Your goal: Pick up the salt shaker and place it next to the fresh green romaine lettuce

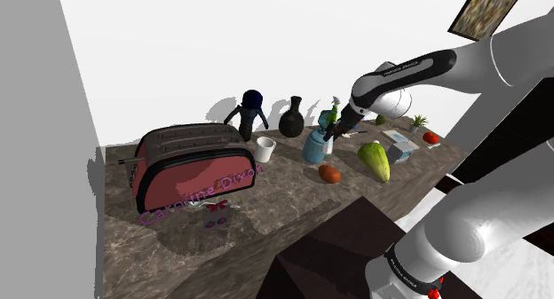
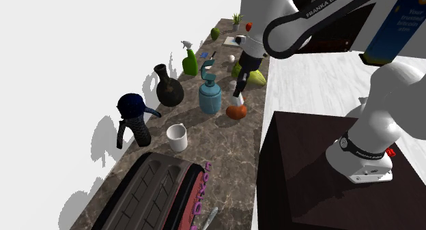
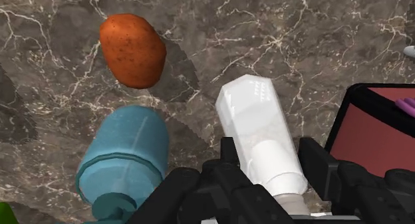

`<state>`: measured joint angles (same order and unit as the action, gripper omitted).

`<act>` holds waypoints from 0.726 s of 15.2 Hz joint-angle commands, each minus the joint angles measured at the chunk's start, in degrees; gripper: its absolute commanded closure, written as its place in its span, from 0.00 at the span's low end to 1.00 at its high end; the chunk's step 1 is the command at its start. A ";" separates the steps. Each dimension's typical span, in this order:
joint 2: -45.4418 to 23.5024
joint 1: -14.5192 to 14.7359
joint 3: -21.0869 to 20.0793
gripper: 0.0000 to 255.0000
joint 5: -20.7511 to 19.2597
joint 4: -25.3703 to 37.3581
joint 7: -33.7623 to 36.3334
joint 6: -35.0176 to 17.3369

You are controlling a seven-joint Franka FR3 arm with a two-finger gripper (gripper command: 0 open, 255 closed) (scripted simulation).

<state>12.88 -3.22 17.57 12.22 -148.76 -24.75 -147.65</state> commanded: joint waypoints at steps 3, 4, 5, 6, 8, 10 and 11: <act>1.12 -2.69 4.66 1.00 -0.37 -0.78 -6.99 1.31; 1.27 -3.35 5.80 1.00 -0.51 -0.70 -8.60 1.78; 1.35 -3.99 6.94 1.00 -0.63 -0.55 -10.22 2.26; 1.35 -4.62 8.09 1.00 -0.73 -0.32 -11.86 2.76; 1.15 -5.82 10.39 1.00 -0.81 0.37 -15.18 3.80; 0.66 -6.89 12.76 1.00 -0.73 1.35 -18.57 4.90; 0.30 -7.38 13.95 1.00 -0.61 1.95 -20.29 5.47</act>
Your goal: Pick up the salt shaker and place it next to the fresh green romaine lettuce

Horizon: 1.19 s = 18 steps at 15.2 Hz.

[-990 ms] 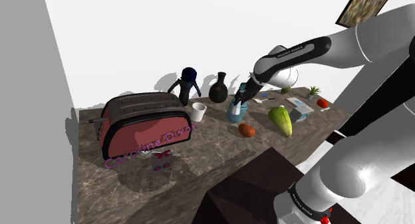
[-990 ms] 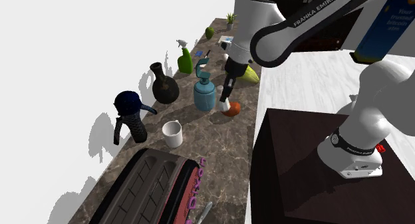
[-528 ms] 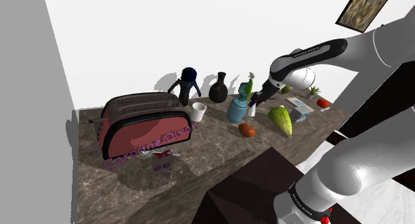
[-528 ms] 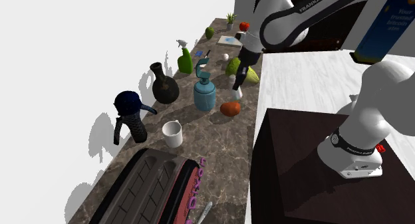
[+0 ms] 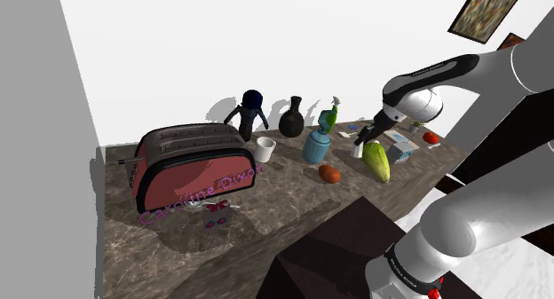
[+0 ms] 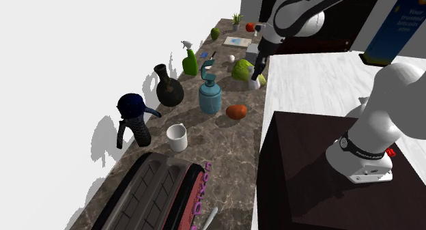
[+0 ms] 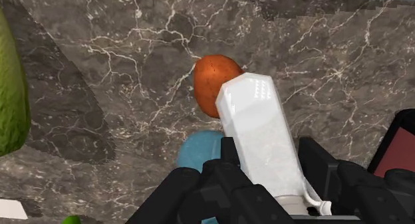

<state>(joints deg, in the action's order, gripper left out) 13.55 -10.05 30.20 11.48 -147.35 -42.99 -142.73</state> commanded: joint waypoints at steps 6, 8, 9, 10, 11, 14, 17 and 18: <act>-4.25 -2.97 8.42 1.00 2.39 5.64 -12.98 4.37; -6.26 -3.65 10.71 1.00 3.85 7.90 -16.89 5.87; -8.26 -4.19 12.62 1.00 5.40 10.03 -20.31 7.25; -8.98 -4.06 12.73 1.00 6.31 9.80 -21.11 6.63; -9.72 -3.93 12.84 1.00 7.26 9.59 -21.93 6.03; -12.06 -3.57 13.07 1.00 10.39 9.08 -24.59 4.31; -14.58 -3.38 13.03 1.00 13.92 8.74 -27.53 2.78; -15.45 -3.38 12.93 1.00 15.18 8.67 -28.55 2.31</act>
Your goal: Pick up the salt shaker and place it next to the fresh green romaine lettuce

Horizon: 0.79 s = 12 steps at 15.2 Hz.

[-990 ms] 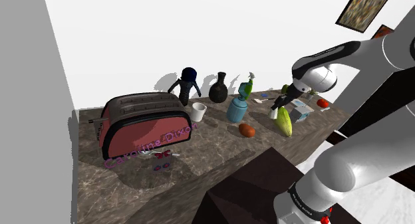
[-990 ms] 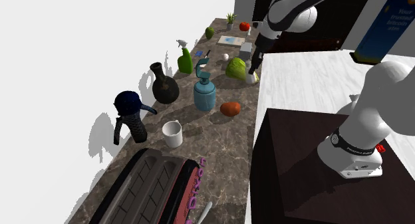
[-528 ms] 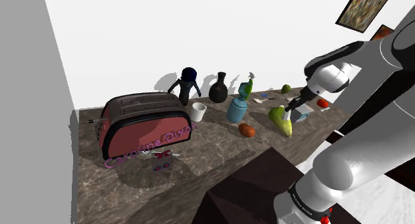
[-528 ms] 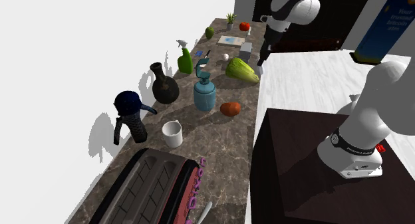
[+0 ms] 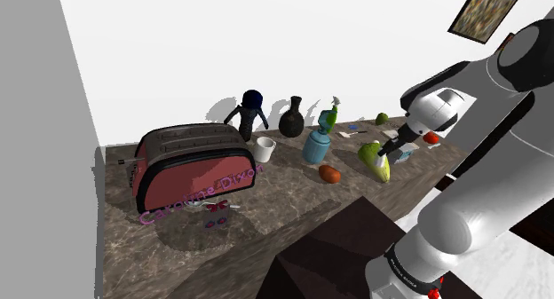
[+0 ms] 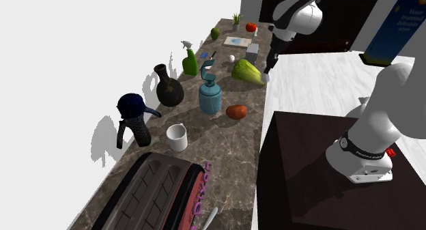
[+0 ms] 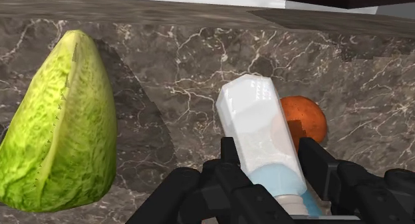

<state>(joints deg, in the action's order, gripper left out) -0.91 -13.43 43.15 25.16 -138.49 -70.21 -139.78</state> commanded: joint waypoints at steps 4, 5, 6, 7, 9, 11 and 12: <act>-4.59 -0.33 -0.80 1.00 6.77 -0.28 -5.61 -2.29; -5.51 -0.50 -1.11 1.00 8.13 -0.26 -6.70 -2.65; -6.43 -0.70 -1.44 1.00 9.49 -0.22 -7.79 -3.00; -7.35 -0.93 -1.81 1.00 10.86 -0.15 -8.88 -3.33; -9.18 -1.49 -2.67 1.00 13.57 0.02 -11.04 -3.95; -10.99 -2.16 -3.64 1.00 16.23 0.25 -13.16 -4.52; -11.90 -2.51 -4.15 1.00 17.55 0.39 -14.21 -4.78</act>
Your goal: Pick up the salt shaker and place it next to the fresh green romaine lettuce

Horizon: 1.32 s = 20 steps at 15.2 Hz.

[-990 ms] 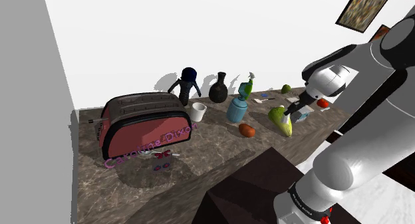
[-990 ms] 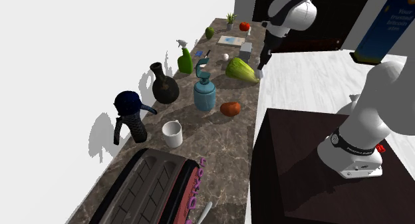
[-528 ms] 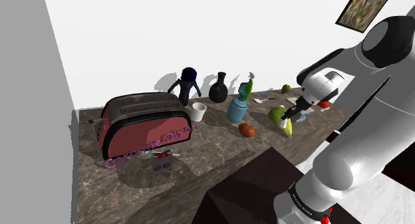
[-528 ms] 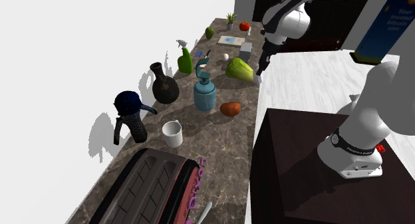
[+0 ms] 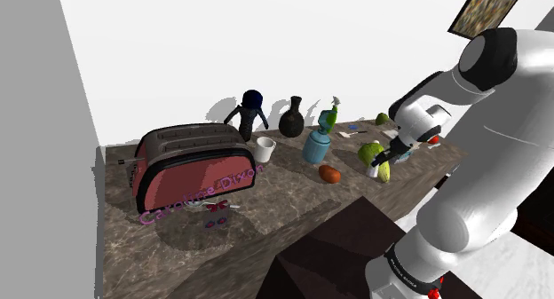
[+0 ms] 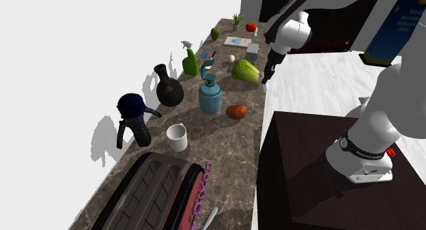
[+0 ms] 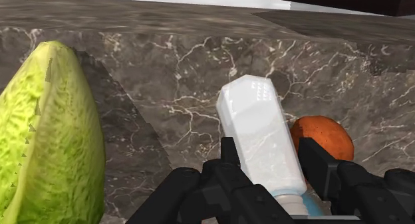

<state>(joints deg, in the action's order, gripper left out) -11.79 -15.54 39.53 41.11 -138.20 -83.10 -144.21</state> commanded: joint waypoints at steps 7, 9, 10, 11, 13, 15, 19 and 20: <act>-7.18 -3.31 -4.55 1.00 10.27 1.49 -8.24 -2.04; -8.90 -4.21 -5.76 1.00 12.57 2.00 -10.08 -2.48; -9.75 -4.65 -6.35 1.00 13.69 2.27 -10.99 -2.69; -10.60 -5.10 -6.95 1.00 14.79 2.56 -11.88 -2.90; -12.29 -5.99 -8.13 1.00 16.93 3.16 -13.62 -3.31; -13.97 -6.87 -9.30 1.00 19.00 3.82 -15.31 -3.71; -14.81 -7.32 -9.88 1.00 20.02 4.16 -16.14 -3.91; -14.81 -7.32 -9.88 1.00 20.02 4.16 -16.14 -3.91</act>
<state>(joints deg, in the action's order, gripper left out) -26.52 -22.81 29.70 61.04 -134.09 -99.17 -148.12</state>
